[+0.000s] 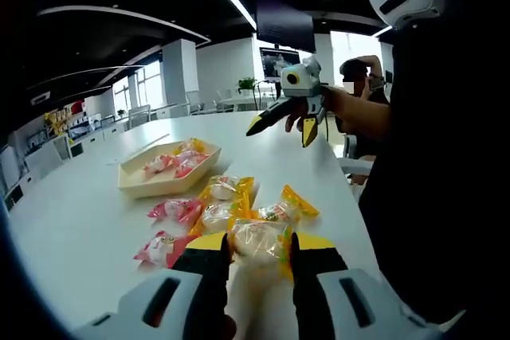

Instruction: Pick up the marshmallows scattered on the table and place them into the bowl on the table

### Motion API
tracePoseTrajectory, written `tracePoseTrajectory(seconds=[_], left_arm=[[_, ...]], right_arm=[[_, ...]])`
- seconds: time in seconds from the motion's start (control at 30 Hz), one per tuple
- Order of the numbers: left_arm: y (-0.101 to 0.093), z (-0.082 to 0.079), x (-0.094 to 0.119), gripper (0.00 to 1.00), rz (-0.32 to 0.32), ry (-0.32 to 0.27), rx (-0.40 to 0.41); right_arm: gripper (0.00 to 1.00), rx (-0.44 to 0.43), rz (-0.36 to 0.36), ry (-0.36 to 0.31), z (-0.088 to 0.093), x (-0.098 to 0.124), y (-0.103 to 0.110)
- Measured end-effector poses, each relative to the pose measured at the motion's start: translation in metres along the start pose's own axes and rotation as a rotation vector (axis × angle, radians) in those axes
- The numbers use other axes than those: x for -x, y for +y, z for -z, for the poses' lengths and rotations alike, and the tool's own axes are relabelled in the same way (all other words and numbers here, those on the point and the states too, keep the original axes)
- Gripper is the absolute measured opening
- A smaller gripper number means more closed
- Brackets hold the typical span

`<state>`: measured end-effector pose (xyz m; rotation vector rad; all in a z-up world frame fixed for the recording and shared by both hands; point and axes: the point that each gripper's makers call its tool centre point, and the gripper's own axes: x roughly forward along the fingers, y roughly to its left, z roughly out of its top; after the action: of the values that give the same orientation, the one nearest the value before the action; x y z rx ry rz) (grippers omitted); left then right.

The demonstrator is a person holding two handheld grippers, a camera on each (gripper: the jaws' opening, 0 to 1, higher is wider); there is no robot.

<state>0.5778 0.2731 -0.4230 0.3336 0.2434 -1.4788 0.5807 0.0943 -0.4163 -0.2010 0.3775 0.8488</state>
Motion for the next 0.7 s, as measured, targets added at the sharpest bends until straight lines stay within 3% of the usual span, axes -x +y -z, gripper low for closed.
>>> tracePoseTrajectory(seconds=[0.7], left_arm=[[0.011,-0.014,-0.002,0.31,-0.008,0.0,-0.019]], right_arm=[[0.76,-0.01,-0.029,-0.007,0.005,0.002,0.004]])
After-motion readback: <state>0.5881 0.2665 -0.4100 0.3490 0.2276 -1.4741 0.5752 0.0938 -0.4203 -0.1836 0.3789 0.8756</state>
